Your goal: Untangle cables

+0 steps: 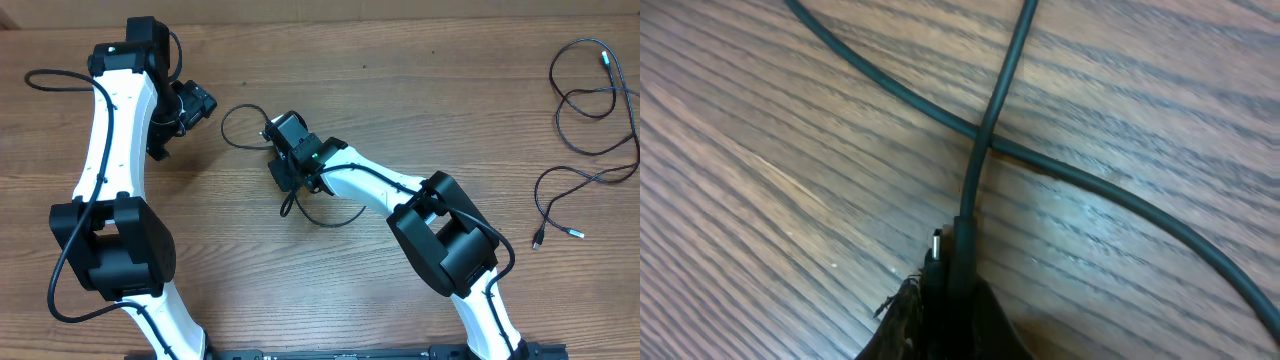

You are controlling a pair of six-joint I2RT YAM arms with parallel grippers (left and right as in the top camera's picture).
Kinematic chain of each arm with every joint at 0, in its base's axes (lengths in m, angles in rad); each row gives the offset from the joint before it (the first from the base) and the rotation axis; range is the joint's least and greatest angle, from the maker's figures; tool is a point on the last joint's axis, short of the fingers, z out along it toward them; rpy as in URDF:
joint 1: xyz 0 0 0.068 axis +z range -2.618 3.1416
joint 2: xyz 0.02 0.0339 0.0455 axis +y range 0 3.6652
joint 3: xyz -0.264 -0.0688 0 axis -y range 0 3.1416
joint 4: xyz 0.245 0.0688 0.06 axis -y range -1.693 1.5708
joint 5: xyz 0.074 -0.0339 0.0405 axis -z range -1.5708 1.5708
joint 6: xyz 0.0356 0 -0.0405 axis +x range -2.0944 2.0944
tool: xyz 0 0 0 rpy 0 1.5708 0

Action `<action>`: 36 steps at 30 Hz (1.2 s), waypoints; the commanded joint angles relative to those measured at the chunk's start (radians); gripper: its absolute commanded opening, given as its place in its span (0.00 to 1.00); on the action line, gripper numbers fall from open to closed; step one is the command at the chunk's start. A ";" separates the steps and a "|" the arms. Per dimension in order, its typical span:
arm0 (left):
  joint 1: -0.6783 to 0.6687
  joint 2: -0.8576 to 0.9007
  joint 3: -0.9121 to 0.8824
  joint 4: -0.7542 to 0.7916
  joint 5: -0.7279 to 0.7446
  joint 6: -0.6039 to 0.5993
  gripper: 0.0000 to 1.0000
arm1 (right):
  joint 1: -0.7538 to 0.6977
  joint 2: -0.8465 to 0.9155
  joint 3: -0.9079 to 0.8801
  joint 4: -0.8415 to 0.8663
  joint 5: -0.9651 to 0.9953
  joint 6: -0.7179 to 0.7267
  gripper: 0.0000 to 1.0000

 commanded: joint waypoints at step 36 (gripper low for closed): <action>-0.001 0.017 0.006 0.001 -0.006 -0.007 1.00 | -0.775 -0.591 0.066 -0.115 0.751 -0.160 0.04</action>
